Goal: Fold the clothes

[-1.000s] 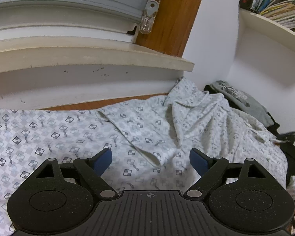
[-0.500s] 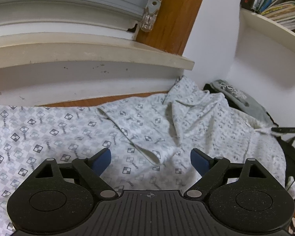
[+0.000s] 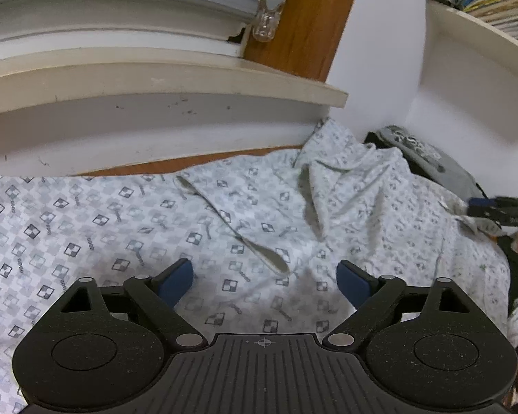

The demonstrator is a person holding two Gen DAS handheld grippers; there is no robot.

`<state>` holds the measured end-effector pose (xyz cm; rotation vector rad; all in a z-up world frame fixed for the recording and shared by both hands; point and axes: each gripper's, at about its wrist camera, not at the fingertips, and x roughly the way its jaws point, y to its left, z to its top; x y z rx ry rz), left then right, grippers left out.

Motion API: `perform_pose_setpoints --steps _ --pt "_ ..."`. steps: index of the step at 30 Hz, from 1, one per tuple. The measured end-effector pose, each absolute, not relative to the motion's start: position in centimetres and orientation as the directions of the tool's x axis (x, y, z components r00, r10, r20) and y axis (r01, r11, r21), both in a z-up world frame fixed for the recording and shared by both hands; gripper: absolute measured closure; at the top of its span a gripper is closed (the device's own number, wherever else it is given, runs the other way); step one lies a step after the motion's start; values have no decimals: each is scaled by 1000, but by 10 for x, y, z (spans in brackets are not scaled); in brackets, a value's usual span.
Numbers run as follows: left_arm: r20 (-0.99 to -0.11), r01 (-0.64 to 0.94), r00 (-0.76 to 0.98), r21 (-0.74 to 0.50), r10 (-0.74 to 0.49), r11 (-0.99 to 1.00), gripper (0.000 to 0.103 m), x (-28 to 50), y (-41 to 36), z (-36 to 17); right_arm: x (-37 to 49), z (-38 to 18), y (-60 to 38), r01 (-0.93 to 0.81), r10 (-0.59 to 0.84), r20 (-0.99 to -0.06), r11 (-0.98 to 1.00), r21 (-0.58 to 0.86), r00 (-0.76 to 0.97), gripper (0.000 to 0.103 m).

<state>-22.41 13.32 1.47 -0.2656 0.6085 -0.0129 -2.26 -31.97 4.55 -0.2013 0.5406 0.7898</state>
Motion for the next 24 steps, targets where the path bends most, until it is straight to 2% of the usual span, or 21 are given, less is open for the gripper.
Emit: perform_pose_setpoints --steps 3,12,16,18,19,22,23,24 --pt "-574 -88 817 -223 -58 971 6 -228 128 15 -18 42 -288 -750 659 -525 659 57 539 42" --pt "-553 -103 833 -178 -13 979 6 -234 131 31 8 19 -234 -777 637 -548 629 -36 542 33" --pt "-550 -53 834 -162 -45 985 6 -219 126 46 22 15 -235 -772 643 -565 636 17 517 28" --pt "-560 -25 828 -114 -44 993 7 -203 112 48 28 13 -234 -768 639 -582 639 40 502 27" --pt "-577 -11 816 -82 -38 997 8 -194 104 47 30 12 -233 -768 640 -588 639 47 496 26" --pt "-626 12 779 24 6 1000 21 -175 85 38 28 12 -233 -768 636 -589 639 39 499 26" --pt "-636 16 771 49 19 999 26 -172 81 34 27 12 -233 -769 635 -589 639 37 500 26" --pt "-632 10 774 60 30 998 35 -172 82 33 26 12 -234 -769 635 -589 638 35 500 26"
